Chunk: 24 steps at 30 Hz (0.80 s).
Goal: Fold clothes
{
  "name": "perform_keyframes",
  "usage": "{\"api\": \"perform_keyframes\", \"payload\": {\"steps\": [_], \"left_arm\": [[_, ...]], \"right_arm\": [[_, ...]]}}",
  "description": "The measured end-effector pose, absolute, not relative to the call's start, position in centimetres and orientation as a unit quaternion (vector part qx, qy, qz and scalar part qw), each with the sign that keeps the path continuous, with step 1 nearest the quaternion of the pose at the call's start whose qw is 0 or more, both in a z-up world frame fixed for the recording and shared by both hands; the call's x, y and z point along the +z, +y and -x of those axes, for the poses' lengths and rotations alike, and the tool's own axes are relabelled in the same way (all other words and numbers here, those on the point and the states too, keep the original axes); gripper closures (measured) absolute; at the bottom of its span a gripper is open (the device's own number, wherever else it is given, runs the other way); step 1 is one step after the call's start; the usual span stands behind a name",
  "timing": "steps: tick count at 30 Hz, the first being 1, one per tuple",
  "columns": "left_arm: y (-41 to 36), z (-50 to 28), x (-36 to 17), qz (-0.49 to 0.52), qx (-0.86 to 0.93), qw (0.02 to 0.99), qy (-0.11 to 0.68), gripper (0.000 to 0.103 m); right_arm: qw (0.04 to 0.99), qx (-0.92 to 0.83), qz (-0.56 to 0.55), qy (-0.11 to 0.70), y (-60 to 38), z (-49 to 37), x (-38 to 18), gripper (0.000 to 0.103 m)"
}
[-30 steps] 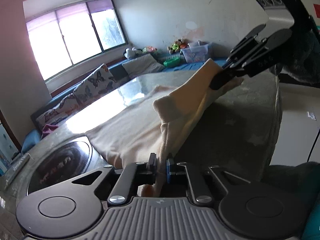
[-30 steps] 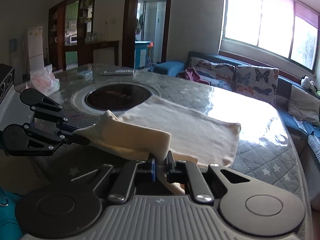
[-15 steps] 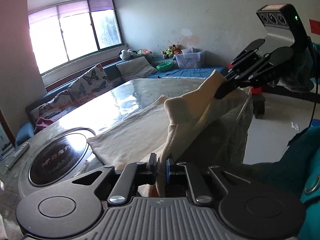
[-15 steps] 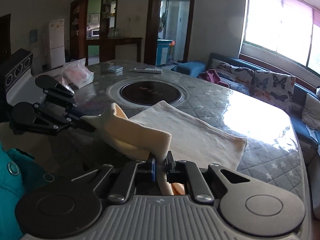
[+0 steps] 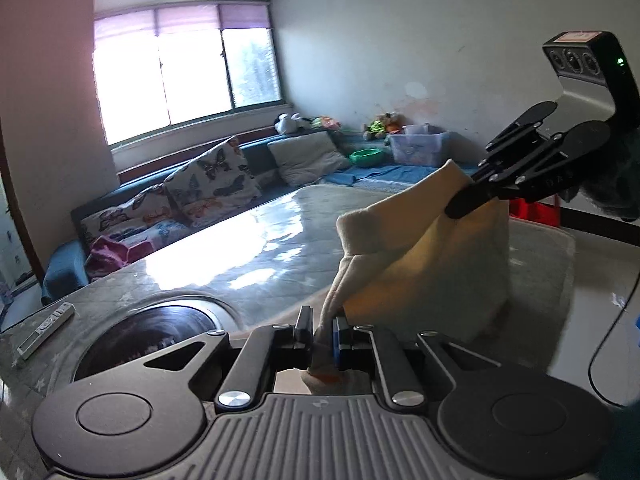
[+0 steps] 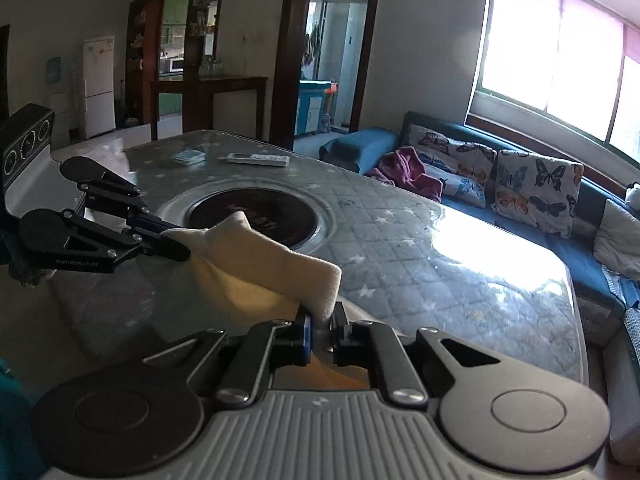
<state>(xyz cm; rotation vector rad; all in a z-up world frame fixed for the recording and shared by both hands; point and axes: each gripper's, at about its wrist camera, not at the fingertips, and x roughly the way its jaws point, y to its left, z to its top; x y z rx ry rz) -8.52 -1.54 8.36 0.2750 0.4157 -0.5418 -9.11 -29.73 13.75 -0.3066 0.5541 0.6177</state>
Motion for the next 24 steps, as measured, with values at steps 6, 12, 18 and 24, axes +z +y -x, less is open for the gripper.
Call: {"api": "perform_keyframes", "payload": {"steps": [6, 12, 18, 24], "left_arm": [[-1.3, 1.1, 6.5, -0.112, -0.238, 0.93, 0.258, 0.092], [-1.2, -3.6, 3.3, -0.091, -0.205, 0.923, 0.311, 0.088], [-0.3, -4.5, 2.4, -0.078, -0.188, 0.924, 0.323, 0.082], [0.2, -4.6, 3.2, -0.063, -0.154, 0.932, 0.323, 0.083]], "right_arm": [[0.897, 0.287, 0.145, 0.302, -28.8, 1.7, 11.6, 0.094], [0.896, 0.244, 0.095, 0.357, -28.2, -4.2, 6.0, 0.092], [0.902, 0.211, 0.045, 0.373, -29.8, -5.4, 3.9, 0.084], [0.92, 0.173, 0.015, 0.35, -32.0, -4.2, 5.1, 0.082]]}}
